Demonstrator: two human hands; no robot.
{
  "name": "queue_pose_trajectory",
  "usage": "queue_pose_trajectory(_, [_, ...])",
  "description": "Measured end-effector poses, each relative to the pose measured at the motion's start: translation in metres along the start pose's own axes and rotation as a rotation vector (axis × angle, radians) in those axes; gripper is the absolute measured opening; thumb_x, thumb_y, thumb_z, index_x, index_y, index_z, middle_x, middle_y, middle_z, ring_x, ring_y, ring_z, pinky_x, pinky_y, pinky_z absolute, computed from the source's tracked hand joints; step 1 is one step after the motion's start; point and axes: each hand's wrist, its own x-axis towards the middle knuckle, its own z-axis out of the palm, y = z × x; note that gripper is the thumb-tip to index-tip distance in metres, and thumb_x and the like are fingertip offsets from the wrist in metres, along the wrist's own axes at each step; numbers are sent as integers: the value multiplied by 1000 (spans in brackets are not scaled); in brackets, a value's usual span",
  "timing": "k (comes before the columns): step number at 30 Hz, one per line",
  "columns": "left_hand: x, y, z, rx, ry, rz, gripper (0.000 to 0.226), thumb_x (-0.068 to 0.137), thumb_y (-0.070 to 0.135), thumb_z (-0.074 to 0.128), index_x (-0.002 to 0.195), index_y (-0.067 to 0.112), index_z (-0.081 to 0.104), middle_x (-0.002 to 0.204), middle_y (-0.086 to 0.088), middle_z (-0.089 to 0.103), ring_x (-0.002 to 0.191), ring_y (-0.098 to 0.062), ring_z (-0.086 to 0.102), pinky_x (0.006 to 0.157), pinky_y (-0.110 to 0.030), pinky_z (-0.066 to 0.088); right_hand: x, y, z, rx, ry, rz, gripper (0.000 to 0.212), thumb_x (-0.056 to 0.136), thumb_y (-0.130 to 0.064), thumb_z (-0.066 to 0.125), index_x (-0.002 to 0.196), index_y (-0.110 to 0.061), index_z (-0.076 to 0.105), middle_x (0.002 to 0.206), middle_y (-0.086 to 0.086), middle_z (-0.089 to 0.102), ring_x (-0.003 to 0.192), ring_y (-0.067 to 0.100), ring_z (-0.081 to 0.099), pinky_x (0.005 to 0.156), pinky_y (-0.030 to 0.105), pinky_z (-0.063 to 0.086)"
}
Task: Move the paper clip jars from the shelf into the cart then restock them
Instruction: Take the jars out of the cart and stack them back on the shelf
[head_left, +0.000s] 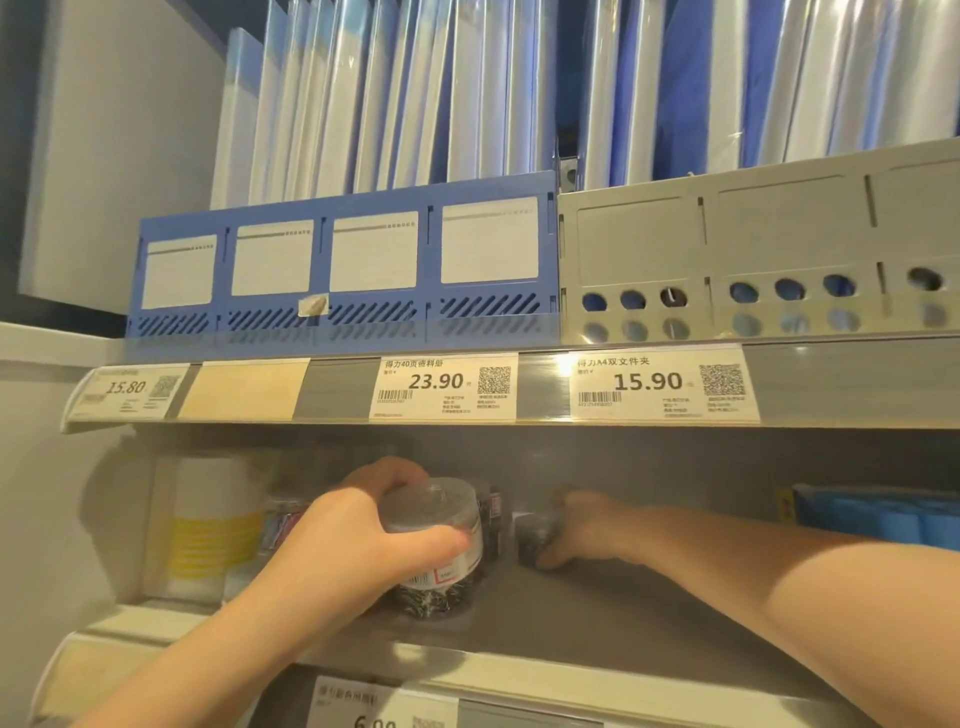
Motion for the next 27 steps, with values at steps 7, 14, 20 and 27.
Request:
queue_pose_trajectory(7, [-2,2,1,-14,17,16,52,47,58,61,94,36,56,88,9,66,75,0,60,54,-12,37,2,-1,8,-11,47,-29,73,74,-38,74,134,-14,40,129,6,51,114,22,52,85,22,44])
queue_pose_trajectory(14, [-2,1,6,-49,31,55,65,33,69,54,89,36,58,82,13,67,73,4,60,57,-9,38,5,2,16,27,97,-86,66,73,-39,74,127,-17,42,124,4,55,109,22,54,79,24,43])
queue_pose_trajectory(20, [-3,3,12,7,10,54,63,36,69,56,92,39,55,91,16,63,76,9,55,57,-6,38,-3,-7,9,-61,108,-109,84,74,-41,73,141,-18,28,138,7,37,123,26,45,93,29,43])
queue_pose_trajectory(27, [-7,11,13,44,-25,65,45,48,63,58,87,41,50,95,23,58,84,9,53,61,-7,39,-41,-28,-37,-144,28,-424,61,79,-28,69,133,-31,39,108,-8,56,88,7,53,70,20,45])
